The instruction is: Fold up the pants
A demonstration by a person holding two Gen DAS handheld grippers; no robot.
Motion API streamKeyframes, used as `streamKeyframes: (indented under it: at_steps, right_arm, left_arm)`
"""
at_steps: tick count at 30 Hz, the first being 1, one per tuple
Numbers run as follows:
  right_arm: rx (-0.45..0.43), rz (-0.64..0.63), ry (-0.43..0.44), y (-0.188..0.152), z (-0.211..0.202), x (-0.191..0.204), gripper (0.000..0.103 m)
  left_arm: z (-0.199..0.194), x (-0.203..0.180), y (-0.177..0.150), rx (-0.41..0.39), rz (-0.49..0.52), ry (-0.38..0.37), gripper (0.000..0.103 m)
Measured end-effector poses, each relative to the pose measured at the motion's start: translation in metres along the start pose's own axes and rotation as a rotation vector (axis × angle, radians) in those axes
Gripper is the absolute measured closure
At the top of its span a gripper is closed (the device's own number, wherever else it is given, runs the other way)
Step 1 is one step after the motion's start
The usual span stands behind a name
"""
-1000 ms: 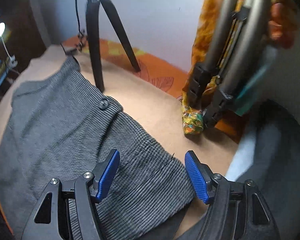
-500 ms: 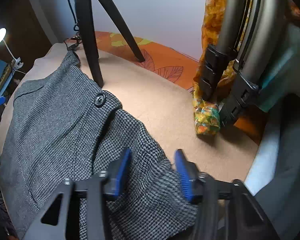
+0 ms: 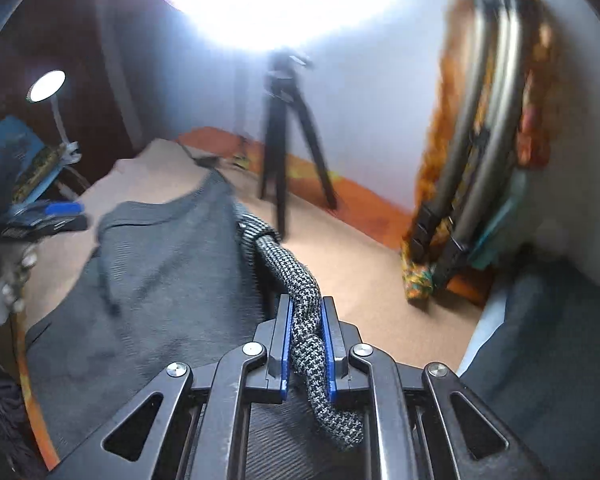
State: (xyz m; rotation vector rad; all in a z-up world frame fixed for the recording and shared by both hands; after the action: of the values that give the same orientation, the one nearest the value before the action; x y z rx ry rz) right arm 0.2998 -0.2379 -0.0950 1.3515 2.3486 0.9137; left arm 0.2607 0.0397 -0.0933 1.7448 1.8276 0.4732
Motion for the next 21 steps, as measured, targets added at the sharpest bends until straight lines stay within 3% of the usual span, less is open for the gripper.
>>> streamKeyframes:
  at_steps: [6, 11, 15, 21]
  right_arm:
    - [-0.062, -0.121, 0.026, -0.014, -0.035, 0.071, 0.092]
    - [-0.06, -0.189, 0.058, -0.048, -0.062, 0.117, 0.092]
    - [-0.031, -0.233, 0.065, -0.077, -0.062, 0.146, 0.092]
    - [0.011, -0.247, 0.074, -0.108, -0.047, 0.169, 0.092]
  left_arm:
    - [-0.004, -0.002, 0.009, 0.005, -0.042, -0.047, 0.011]
    - [-0.002, -0.008, 0.012, 0.021, -0.089, -0.093, 0.011]
    - [0.008, -0.021, 0.013, 0.064, -0.099, -0.143, 0.01]
    - [0.032, -0.038, 0.014, 0.123, -0.05, -0.119, 0.01]
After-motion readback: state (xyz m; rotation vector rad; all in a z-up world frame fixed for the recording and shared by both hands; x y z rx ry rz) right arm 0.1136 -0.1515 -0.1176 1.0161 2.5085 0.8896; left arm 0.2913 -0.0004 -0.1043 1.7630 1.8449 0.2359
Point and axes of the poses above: each gripper's, at about its wrist camera, not at the fingertips, and z roughly the way its jaws point, x to its left, y to its top, the point moved 6 cm from there along z, roughly the way its jaws point, and after that the axes turned 6 degrees about z, right-handed, at the moved point
